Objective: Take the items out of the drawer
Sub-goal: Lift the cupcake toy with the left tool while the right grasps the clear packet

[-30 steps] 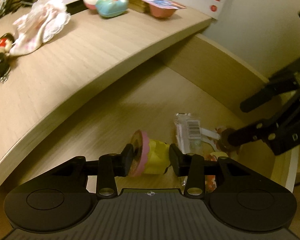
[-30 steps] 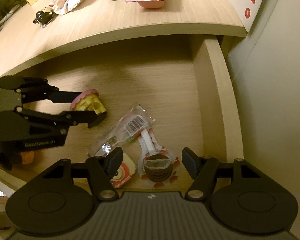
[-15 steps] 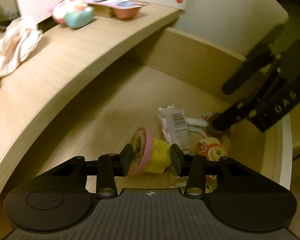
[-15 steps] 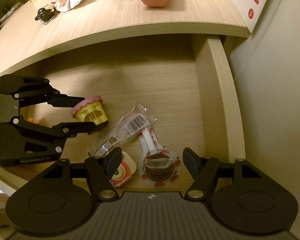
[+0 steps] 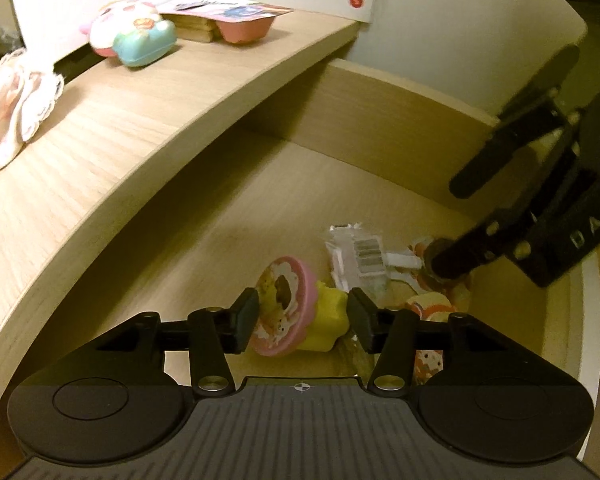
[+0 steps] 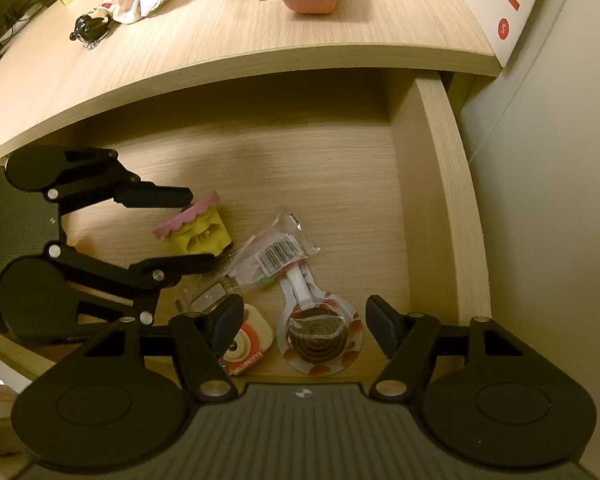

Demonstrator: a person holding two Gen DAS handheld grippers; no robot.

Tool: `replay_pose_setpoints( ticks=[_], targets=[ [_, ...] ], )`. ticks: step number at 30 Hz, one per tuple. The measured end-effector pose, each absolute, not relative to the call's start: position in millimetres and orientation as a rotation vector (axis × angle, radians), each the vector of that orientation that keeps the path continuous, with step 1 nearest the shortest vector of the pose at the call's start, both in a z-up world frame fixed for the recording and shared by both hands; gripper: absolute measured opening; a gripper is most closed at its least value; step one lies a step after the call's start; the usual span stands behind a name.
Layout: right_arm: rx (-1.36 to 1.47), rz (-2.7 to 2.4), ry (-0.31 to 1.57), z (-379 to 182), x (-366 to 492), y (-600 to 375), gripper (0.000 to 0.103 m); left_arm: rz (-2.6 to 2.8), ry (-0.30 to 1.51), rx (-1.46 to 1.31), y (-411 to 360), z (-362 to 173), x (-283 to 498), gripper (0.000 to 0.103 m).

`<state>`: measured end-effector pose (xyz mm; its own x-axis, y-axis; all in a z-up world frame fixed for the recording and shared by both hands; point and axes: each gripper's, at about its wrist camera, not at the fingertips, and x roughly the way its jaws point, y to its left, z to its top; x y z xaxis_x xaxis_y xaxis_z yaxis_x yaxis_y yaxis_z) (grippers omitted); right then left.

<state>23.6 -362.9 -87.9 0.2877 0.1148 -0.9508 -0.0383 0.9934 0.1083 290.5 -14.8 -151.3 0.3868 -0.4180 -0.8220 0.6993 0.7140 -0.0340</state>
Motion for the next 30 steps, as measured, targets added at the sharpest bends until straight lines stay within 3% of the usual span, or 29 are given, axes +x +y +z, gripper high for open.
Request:
replay_pose_setpoints(
  ticks=[10,14,18,23,30],
  targets=[
    [0.054,0.117,1.275,-95.3,27.1,-359.0,0.069,-0.661,1.047,0.203,-7.5,-154.0,309.2,0.065],
    [0.047,0.124,1.274,-95.6,27.4,-358.4,0.071,-0.606,1.088,0.218,-4.3,-164.9,310.7,0.059],
    [0.046,0.128,1.274,-95.8,28.1,-359.0,0.071,-0.602,1.049,0.154,7.3,-163.9,309.0,0.059],
    [0.066,0.14,1.292,-95.8,34.0,-358.0,0.071,-0.59,1.127,0.112,13.6,-163.8,315.7,0.058],
    [0.301,0.146,1.38,-99.3,64.6,-362.0,0.068,-0.569,1.116,0.096,40.4,-129.4,290.4,0.058]
  ],
)
